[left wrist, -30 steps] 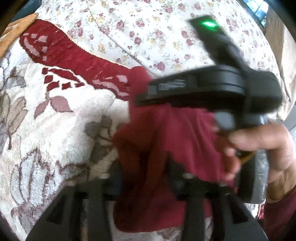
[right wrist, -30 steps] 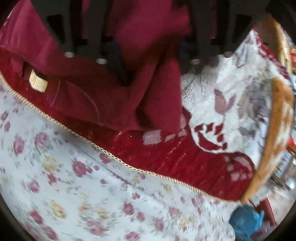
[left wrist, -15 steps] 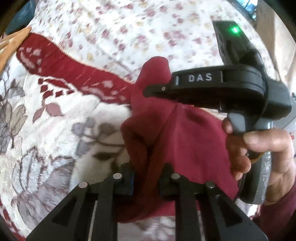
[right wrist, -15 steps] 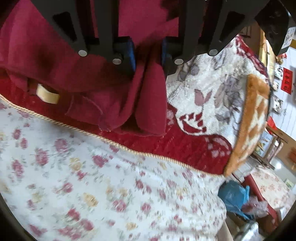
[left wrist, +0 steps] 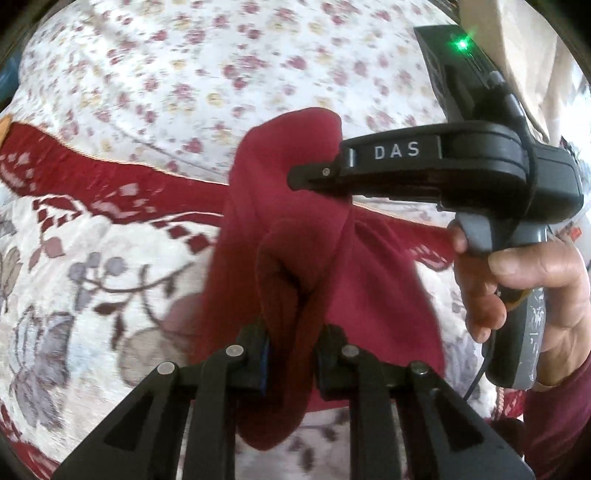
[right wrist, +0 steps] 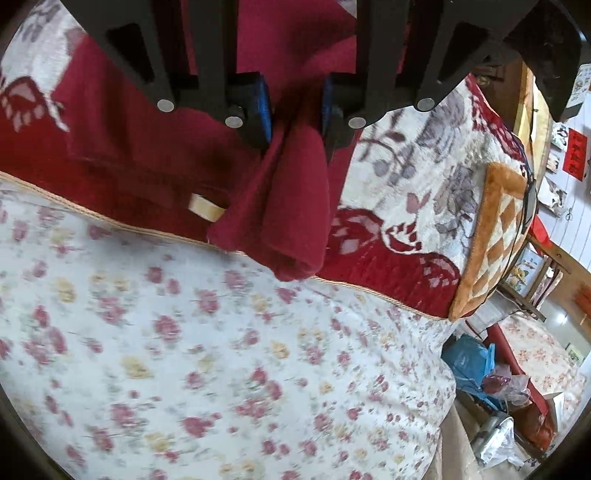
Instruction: Fold small clothes
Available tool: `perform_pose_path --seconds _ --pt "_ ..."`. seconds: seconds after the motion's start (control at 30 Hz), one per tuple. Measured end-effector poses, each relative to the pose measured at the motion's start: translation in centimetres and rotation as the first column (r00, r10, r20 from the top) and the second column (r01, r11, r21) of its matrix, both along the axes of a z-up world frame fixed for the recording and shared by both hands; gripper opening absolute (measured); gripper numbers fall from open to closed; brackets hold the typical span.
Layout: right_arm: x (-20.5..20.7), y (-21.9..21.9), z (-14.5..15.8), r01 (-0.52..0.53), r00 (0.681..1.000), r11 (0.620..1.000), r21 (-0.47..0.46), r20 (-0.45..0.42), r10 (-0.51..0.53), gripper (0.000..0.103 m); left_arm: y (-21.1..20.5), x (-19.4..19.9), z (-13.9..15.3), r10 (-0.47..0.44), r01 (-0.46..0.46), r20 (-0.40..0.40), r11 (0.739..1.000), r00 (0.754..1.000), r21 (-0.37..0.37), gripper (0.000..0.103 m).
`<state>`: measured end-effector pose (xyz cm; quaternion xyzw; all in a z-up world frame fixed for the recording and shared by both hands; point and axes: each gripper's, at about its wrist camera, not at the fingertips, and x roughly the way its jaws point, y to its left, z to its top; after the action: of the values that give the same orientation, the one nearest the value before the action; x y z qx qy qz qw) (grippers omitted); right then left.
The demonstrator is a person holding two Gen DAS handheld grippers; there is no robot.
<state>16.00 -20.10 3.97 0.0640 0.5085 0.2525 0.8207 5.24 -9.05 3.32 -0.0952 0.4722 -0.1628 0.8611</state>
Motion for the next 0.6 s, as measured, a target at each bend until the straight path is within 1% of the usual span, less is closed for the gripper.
perform_pose_path --seconds 0.17,0.33,0.4,0.47,0.53,0.6 --pt "-0.7 -5.0 0.3 0.043 0.999 0.999 -0.023 0.012 -0.043 0.022 -4.8 -0.1 0.7 -0.061 0.061 0.004 0.998 0.998 0.005 0.017" --pt "-1.2 -10.1 -0.5 0.102 0.995 0.994 -0.029 -0.002 -0.102 0.022 -10.5 -0.1 0.0 -0.14 0.14 -0.004 0.99 0.99 0.026 0.017" --pt "-1.2 -11.9 -1.6 0.129 0.991 0.991 -0.044 -0.016 -0.13 0.022 -12.5 0.2 -0.9 -0.155 0.155 -0.021 0.987 0.988 0.033 0.017" --pt "-0.9 -13.0 -3.3 0.149 0.988 0.986 -0.076 -0.035 -0.152 0.022 -13.9 0.6 -2.2 -0.16 0.162 -0.055 0.987 0.986 0.025 0.017" --pt "-0.5 -13.9 -5.3 0.174 0.981 0.981 -0.082 -0.072 -0.18 0.022 -14.8 0.9 -3.3 -0.172 0.173 -0.079 0.985 0.982 0.014 0.018" --pt "-0.2 -14.5 -7.6 0.198 0.972 0.977 -0.074 -0.11 -0.205 0.022 -15.2 0.8 -4.2 -0.2 0.201 -0.1 0.98 0.975 -0.008 0.029"
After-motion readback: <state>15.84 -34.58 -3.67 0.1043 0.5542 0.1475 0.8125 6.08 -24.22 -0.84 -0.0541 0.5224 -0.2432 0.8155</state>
